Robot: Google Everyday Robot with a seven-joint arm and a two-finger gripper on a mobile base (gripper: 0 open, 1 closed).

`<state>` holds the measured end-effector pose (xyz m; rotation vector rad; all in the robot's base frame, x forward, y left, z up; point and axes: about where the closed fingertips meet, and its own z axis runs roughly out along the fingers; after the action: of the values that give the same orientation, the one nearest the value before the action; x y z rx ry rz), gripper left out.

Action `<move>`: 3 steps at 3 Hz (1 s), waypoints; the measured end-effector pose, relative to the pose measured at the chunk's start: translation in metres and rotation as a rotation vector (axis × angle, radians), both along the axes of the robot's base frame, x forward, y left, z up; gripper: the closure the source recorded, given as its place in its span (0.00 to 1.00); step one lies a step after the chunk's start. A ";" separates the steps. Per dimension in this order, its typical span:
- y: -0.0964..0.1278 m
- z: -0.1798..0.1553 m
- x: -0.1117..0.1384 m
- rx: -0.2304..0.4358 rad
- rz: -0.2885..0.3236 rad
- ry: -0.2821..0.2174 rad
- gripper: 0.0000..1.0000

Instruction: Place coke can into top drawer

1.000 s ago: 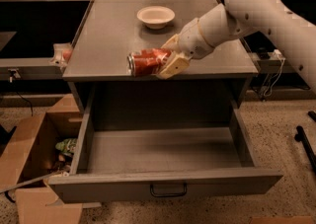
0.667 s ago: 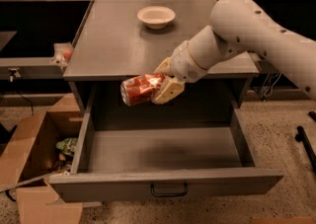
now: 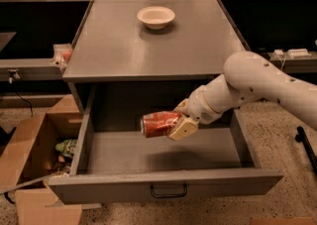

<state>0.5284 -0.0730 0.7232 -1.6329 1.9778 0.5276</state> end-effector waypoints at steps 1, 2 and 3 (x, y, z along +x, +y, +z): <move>-0.027 -0.024 0.009 0.027 -0.116 0.015 1.00; -0.050 -0.046 0.031 0.042 -0.226 0.017 1.00; -0.058 -0.072 0.045 0.002 -0.275 0.050 0.81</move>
Offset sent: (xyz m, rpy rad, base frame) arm 0.0600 -0.0820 -0.0718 0.0607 0.0132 -0.3695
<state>0.5735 -0.1312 0.6515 -1.3275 2.1918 0.4679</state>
